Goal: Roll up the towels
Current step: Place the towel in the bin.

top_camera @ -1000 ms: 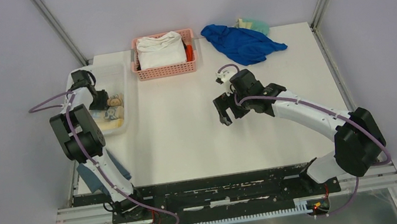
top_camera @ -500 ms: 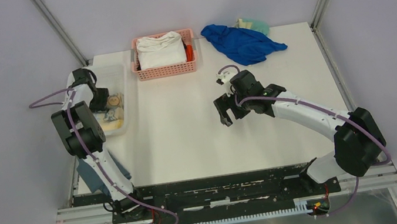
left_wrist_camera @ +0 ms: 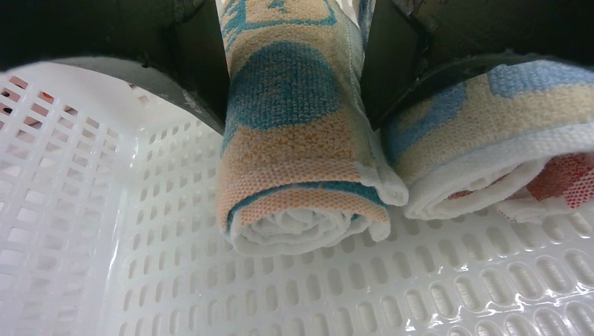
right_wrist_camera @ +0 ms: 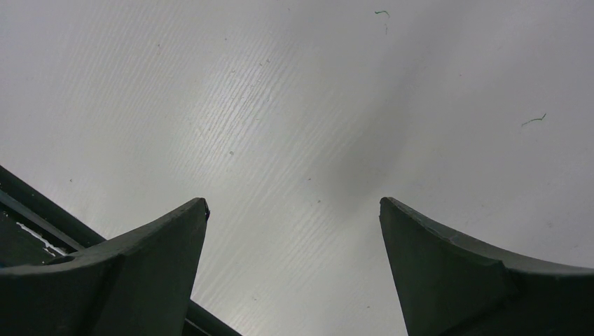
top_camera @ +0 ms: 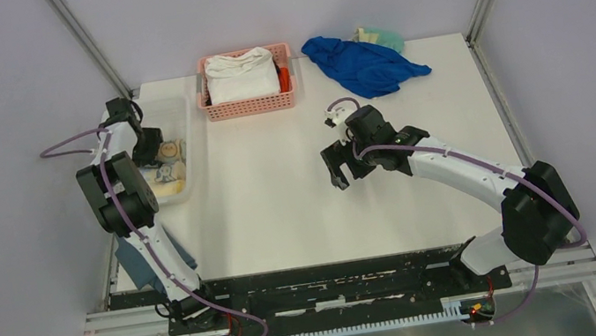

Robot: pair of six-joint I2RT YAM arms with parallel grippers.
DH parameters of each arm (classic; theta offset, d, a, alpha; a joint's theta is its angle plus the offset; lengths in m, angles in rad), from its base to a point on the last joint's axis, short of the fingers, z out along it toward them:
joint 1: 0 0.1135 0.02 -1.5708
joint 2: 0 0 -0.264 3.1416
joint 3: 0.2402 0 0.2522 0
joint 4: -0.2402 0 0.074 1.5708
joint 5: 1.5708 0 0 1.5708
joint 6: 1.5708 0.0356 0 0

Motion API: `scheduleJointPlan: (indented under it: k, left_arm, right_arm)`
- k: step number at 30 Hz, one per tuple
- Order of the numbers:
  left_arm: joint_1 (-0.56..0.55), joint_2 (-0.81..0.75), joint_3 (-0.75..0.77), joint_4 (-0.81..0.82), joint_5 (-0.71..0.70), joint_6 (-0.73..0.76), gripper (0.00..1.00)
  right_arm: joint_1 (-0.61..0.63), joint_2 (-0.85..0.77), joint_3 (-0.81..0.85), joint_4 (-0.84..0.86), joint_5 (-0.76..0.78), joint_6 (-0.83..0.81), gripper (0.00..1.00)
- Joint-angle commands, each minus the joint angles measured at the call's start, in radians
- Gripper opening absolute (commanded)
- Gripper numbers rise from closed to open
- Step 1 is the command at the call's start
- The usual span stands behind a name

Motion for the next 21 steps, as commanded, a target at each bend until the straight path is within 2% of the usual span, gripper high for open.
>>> scheduleJointPlan:
  k: [1, 15, 21]
  left_arm:
    - [0.005, -0.04, 0.042, -0.028, -0.014, 0.036, 0.72]
    - [0.006, -0.182, 0.046, -0.075, -0.044, 0.053, 0.81]
    - [0.005, -0.356, -0.059, -0.045, 0.004, 0.128, 0.82]
  right_arm:
    - [-0.003, -0.023, 0.017, 0.014, 0.011, -0.009, 1.0]
    - [-0.003, -0.049, 0.037, -0.011, 0.051, -0.009, 1.0]
    - [-0.003, -0.099, 0.044, -0.033, 0.125, 0.006, 1.0]
